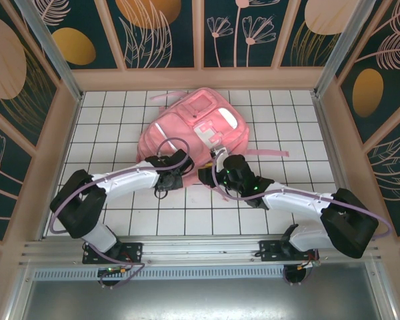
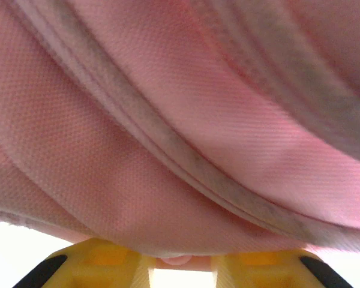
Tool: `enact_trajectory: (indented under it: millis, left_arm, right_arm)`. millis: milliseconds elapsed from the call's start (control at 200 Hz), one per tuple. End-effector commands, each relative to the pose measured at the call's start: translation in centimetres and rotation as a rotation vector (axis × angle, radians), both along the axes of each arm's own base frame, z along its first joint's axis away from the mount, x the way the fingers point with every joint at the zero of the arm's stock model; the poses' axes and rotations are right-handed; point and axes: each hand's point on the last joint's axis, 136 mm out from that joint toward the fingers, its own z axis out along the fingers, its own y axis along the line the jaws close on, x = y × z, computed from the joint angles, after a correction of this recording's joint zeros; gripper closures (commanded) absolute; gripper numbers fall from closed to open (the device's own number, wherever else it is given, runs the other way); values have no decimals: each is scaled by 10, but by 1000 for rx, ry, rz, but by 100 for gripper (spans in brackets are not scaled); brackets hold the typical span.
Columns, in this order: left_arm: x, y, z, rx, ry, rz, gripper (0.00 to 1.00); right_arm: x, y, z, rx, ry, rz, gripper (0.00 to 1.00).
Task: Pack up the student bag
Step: Zip the student bag at the top-center of the table.
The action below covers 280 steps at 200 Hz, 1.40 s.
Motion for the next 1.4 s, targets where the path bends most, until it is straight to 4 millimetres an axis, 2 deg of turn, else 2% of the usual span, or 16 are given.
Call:
enact_trajectory:
  millis: [0,120,250,405,515,675,831,941,996,1046,1146,1241,1396]
  left_arm:
    - [6,22,-3,141,-26,9,84]
    - [7,29,-5,186,-36,-2,100]
    - [10,26,11,161,-69,-31,100]
    - [9,24,47,92,-135,-69,100]
    - [6,22,72,17,-199,-97,100]
    - [4,14,85,-56,-255,-171,100]
    - [6,4,95,-99,-292,-235,100]
    - [-1,9,82,-81,-247,-229,100]
    - [-8,13,68,-71,-201,-210,87]
    - [-14,17,54,-58,-159,-192,71]
    - [-20,16,33,-41,-80,-180,58]
    - [-16,15,22,-3,-51,-183,57]
    - [1,11,20,50,-91,-184,56]
  right_arm:
    - [-4,-3,2,22,2,-1,63]
    - [-5,-6,4,25,-1,-1,66]
    - [-6,-6,6,24,-7,5,68]
    - [0,-9,9,5,-24,4,66]
    - [7,-10,15,60,18,11,64]
    - [16,7,15,139,152,11,61]
    - [15,36,19,229,317,91,48]
    - [26,34,14,180,365,13,46]
    - [31,31,11,160,379,-26,49]
    - [32,30,7,140,398,-54,49]
    - [33,31,-4,84,414,-82,51]
    - [33,32,-14,54,414,-88,51]
    - [28,35,-24,50,421,-68,52]
